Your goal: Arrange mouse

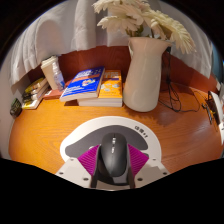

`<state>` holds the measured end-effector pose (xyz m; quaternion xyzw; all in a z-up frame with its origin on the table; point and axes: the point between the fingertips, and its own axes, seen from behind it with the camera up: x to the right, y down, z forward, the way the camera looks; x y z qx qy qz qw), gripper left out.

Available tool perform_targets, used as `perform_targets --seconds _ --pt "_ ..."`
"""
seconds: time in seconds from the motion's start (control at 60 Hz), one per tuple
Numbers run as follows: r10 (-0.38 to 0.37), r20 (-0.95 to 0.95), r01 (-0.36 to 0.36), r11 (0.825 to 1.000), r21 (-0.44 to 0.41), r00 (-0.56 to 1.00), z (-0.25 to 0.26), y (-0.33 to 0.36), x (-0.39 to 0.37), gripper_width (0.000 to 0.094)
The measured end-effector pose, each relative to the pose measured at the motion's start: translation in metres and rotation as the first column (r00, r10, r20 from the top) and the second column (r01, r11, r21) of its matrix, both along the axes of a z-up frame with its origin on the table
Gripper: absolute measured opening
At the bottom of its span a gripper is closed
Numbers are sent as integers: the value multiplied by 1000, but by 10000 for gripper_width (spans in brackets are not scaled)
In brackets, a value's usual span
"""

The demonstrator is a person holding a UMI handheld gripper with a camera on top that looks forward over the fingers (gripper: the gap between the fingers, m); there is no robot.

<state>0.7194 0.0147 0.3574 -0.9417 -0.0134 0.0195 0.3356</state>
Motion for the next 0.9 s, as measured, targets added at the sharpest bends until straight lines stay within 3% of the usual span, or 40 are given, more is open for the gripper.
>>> perform_targets --seconds 0.15,0.233,0.317,0.633,0.9 --pt "8 -5 -8 1000 3 1000 -1 3 -3 541" --pt "24 -26 -25 999 -24 999 0 2 -14 753" --pt "29 10 -28 999 -35 1000 13 0 -18 873" --pt "24 38 -27 996 83 999 170 -69 -104 868" --pt "62 -56 -47 971 234 997 274 -109 -217 868"
